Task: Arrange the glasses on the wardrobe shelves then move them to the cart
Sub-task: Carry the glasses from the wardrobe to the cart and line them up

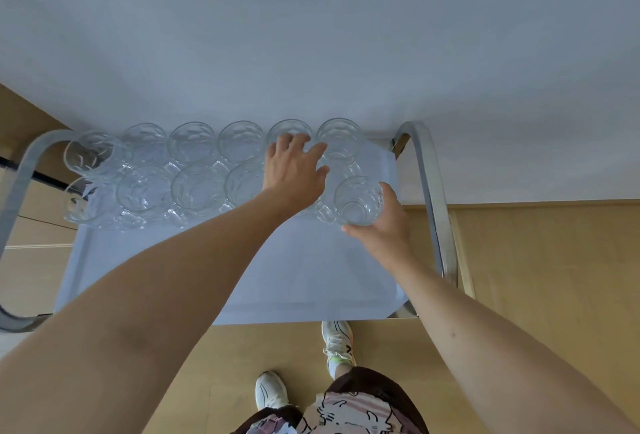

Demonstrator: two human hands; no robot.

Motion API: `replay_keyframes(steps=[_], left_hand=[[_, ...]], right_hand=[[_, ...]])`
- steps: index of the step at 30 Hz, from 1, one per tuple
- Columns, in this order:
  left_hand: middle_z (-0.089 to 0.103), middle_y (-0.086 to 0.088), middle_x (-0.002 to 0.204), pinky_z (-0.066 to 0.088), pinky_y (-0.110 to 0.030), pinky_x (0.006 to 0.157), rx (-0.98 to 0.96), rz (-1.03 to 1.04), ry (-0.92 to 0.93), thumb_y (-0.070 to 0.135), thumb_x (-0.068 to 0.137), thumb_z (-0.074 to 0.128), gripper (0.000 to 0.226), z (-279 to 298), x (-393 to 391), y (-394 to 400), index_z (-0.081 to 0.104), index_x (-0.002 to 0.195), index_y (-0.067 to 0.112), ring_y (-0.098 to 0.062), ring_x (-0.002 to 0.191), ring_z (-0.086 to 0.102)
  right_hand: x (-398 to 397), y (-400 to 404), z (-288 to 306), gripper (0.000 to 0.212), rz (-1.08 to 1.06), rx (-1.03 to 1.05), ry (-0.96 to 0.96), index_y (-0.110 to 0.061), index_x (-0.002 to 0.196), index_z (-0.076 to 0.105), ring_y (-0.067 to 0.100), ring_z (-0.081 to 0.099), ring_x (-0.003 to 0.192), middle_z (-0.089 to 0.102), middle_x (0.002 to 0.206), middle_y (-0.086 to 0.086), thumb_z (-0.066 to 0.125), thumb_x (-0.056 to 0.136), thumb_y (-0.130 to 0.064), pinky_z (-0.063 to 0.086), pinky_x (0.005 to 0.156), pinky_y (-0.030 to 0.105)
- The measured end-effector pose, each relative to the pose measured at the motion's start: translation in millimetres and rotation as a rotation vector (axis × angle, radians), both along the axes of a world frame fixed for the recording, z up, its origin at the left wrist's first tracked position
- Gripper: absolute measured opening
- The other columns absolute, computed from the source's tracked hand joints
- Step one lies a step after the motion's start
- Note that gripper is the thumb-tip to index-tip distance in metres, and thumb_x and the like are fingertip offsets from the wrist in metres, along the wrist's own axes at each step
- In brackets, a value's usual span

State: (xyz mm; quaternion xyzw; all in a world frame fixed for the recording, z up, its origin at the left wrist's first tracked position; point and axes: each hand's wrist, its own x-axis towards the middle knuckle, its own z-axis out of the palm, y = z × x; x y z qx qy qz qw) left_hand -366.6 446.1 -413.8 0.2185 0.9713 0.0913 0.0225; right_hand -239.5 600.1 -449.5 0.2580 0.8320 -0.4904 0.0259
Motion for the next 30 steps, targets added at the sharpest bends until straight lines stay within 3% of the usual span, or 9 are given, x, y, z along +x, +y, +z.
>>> replay_keyframes(steps=[4,8,11,14,18,25,30], left_hand=[[0.054,0.007,0.146,0.020,-0.048,0.118,-0.134,-0.193,-0.047,0.033,0.098,0.059,0.034,2.5,-24.8,28.1,0.066,0.131,0.034,-0.026,0.141,0.034],[0.066,0.006,0.129,0.003,-0.055,0.123,-0.195,-0.167,-0.137,0.038,0.097,0.062,0.027,-1.1,-42.1,35.7,0.072,0.122,0.038,-0.017,0.142,0.033],[0.067,-0.003,0.121,0.003,-0.055,0.123,-0.203,-0.153,-0.136,0.042,0.096,0.063,0.024,-1.6,-49.3,37.2,0.073,0.118,0.039,-0.016,0.138,0.038],[0.068,-0.001,0.113,0.005,-0.055,0.123,-0.215,-0.155,-0.132,0.048,0.095,0.062,0.024,-1.2,-51.6,41.8,0.074,0.114,0.041,-0.018,0.134,0.040],[0.069,0.002,0.108,0.010,-0.054,0.122,-0.220,-0.150,-0.130,0.050,0.096,0.060,0.024,-0.9,-49.0,47.0,0.074,0.113,0.042,-0.020,0.129,0.043],[0.072,0.005,0.111,0.022,-0.047,0.116,-0.152,-0.142,-0.161,0.040,0.098,0.060,0.026,-4.4,-44.4,47.3,0.071,0.121,0.038,-0.022,0.125,0.047],[0.071,0.003,0.120,0.027,-0.041,0.106,-0.004,-0.168,-0.138,0.028,0.096,0.062,0.035,-3.7,-34.6,30.0,0.066,0.131,0.026,-0.028,0.124,0.049]], right_hand=[[-2.2,2.2,-1.2,0.100,0.028,0.006,-0.013,-0.025,0.149,0.037,0.014,0.047,0.130,0.052,0.130,-0.019,0.093,0.066,-0.027,0.035,0.093,0.017],[-7.2,5.3,0.3,0.106,0.050,-0.025,-0.035,-0.024,0.154,0.032,0.011,0.043,0.135,0.047,0.147,-0.011,0.093,0.067,-0.027,0.034,0.103,0.023],[-10.7,6.1,3.3,0.100,0.055,-0.027,-0.018,-0.026,0.149,0.037,0.000,0.043,0.115,0.049,0.124,-0.024,0.092,0.065,-0.027,0.035,0.092,0.019],[-14.0,6.4,6.2,0.084,0.077,-0.022,0.002,-0.033,0.134,0.046,-0.001,0.050,0.103,0.053,0.108,-0.030,0.091,0.064,-0.025,0.041,0.084,0.020],[-20.0,7.7,12.4,0.077,0.098,-0.041,0.022,-0.034,0.128,0.051,0.006,0.057,0.111,0.061,0.117,-0.020,0.090,0.063,-0.021,0.049,0.093,0.030],[-24.5,10.9,19.3,0.083,0.138,-0.040,0.003,-0.031,0.136,0.048,0.009,0.055,0.118,0.059,0.127,-0.016,0.091,0.066,-0.020,0.049,0.100,0.036],[-24.8,10.9,22.0,0.095,0.162,-0.025,-0.056,-0.028,0.147,0.037,0.015,0.049,0.130,0.051,0.142,-0.008,0.092,0.069,-0.023,0.045,0.108,0.040]])
